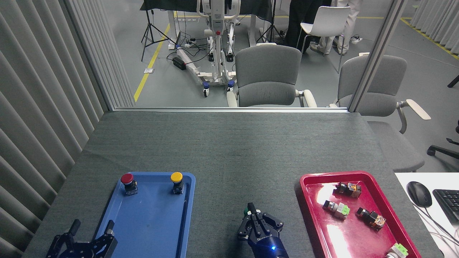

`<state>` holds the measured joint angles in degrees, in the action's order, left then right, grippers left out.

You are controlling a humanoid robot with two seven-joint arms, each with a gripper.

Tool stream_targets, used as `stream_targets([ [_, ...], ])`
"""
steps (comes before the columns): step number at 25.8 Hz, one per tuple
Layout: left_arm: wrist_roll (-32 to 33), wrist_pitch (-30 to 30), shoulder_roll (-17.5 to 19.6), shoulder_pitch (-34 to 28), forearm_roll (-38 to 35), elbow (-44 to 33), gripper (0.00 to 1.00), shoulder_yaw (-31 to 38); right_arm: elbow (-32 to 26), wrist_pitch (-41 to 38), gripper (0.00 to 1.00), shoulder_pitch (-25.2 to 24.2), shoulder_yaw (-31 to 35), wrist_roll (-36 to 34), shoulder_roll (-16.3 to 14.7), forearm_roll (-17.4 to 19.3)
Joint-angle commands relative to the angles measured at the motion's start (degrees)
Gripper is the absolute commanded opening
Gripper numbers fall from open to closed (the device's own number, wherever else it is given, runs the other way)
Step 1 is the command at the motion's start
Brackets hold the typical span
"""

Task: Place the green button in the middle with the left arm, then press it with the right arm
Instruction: 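Press down on the green button with the right hand, then lift the right hand off the button and retract it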

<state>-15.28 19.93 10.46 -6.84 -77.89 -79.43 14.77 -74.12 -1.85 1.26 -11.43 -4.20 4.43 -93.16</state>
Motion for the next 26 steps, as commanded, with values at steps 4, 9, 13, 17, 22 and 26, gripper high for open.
stream_targets([
  [4,0.0,0.0,0.0,0.1,-0.1,0.1,0.99,0.0,2.6,0.7,0.08,0.1,0.0,0.1,0.0,0.0],
  [9,0.1,0.1,0.1,0.2,0.0,0.0,0.99,-0.2,3.2,0.7,0.09,0.1,0.0,0.4,0.0,0.0],
  [13,0.1,0.0,0.1,0.2,0.0,0.0,0.99,-0.2,3.2,0.8,0.09,0.1,0.1,0.3,0.0,0.1],
  [17,0.2,0.0,0.2,0.2,0.0,-0.1,0.99,-0.2,1.9,2.0,0.10,0.1,0.1,-0.5,0.1,0.6],
  [22,0.2,0.0,0.2,0.2,0.0,-0.1,0.99,-0.3,-1.1,3.6,0.11,0.1,0.1,-2.3,0.3,0.7],
  [26,0.2,0.0,0.2,0.3,0.0,0.1,0.99,-0.3,-4.3,4.0,0.12,0.1,0.2,-2.9,0.2,0.7],
])
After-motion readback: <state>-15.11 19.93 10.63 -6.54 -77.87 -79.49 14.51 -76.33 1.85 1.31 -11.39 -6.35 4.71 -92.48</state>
